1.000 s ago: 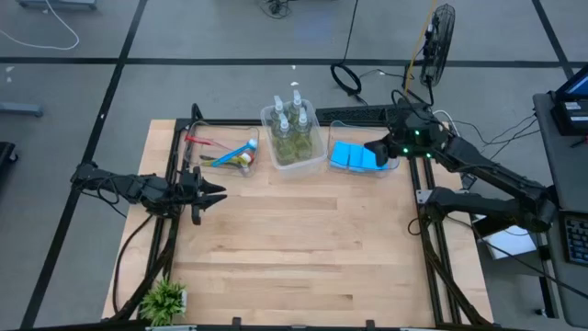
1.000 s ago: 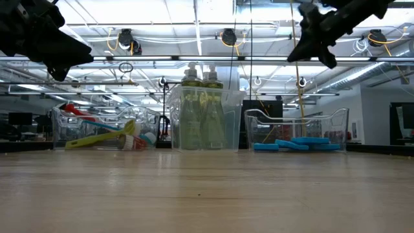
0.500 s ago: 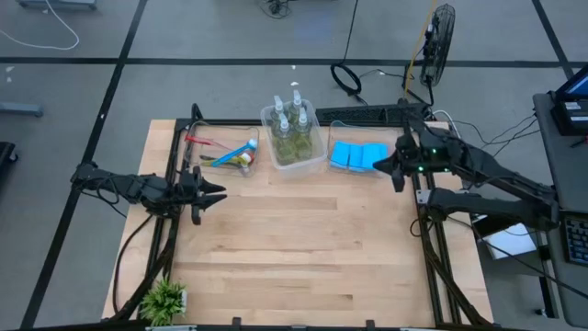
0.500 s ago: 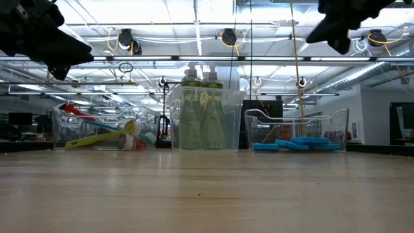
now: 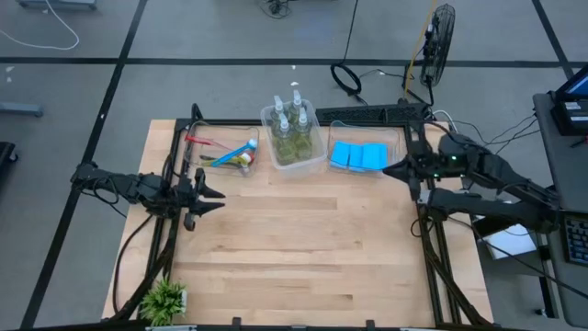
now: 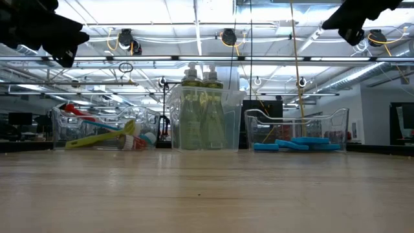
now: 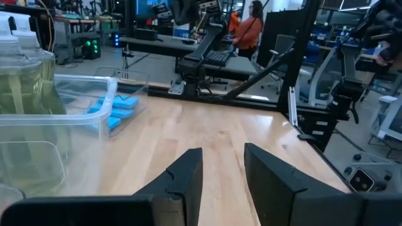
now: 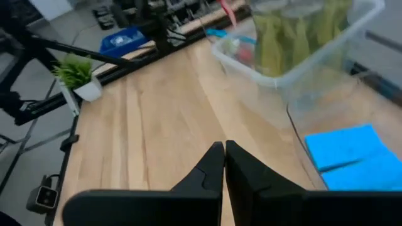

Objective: Pick & Place Kitchen Sink Supplies
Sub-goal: Return to Home Position

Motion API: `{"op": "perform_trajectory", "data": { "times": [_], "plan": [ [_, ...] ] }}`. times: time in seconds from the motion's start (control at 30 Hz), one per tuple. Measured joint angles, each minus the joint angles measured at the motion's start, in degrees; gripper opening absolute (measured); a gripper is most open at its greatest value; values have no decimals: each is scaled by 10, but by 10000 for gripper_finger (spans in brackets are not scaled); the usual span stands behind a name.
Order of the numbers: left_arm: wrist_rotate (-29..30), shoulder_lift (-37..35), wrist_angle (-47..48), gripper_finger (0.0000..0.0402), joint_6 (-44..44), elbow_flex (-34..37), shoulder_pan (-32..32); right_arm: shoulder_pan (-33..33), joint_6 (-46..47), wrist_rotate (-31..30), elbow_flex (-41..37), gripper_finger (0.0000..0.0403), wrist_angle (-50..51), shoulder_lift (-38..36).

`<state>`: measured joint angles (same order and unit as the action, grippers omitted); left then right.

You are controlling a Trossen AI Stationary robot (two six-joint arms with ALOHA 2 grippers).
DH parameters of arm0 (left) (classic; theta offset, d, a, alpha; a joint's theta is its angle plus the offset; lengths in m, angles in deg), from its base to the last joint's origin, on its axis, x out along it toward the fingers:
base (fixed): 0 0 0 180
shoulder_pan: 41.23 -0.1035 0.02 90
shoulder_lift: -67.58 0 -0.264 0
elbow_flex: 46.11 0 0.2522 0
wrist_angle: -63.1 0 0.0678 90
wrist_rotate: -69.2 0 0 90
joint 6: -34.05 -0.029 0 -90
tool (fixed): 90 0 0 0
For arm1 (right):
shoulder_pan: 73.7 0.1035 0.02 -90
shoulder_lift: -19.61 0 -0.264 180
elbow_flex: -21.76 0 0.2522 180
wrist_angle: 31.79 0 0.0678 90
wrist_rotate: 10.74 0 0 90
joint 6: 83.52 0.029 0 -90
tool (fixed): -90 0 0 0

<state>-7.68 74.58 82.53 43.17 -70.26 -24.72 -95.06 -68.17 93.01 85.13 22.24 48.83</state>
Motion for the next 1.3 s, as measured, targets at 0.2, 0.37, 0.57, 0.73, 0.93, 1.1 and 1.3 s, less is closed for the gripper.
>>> {"op": "perform_trajectory", "data": {
  "times": [0.2,0.37,0.57,0.73,0.93,1.1,1.3],
  "plan": [
    [0,0,0,120,0,0,0,5,-26,-4,-31,4,-52,-56],
    [0,0,-4,120,2,0,0,5,-21,-5,-122,4,-159,-113],
    [0,0,-4,120,1,0,0,5,5,-4,-211,4,-205,-174],
    [6,0,-10,120,-21,0,0,5,2,-4,-237,4,-199,-240],
    [5,-3,-25,120,-48,0,0,5,5,-4,-253,4,-186,-289],
    [4,-4,-25,120,-56,0,-1,5,9,-25,-281,4,-195,-276],
    [4,-3,-13,120,-56,0,-1,5,7,-31,-350,4,-274,-290]
  ]
}}
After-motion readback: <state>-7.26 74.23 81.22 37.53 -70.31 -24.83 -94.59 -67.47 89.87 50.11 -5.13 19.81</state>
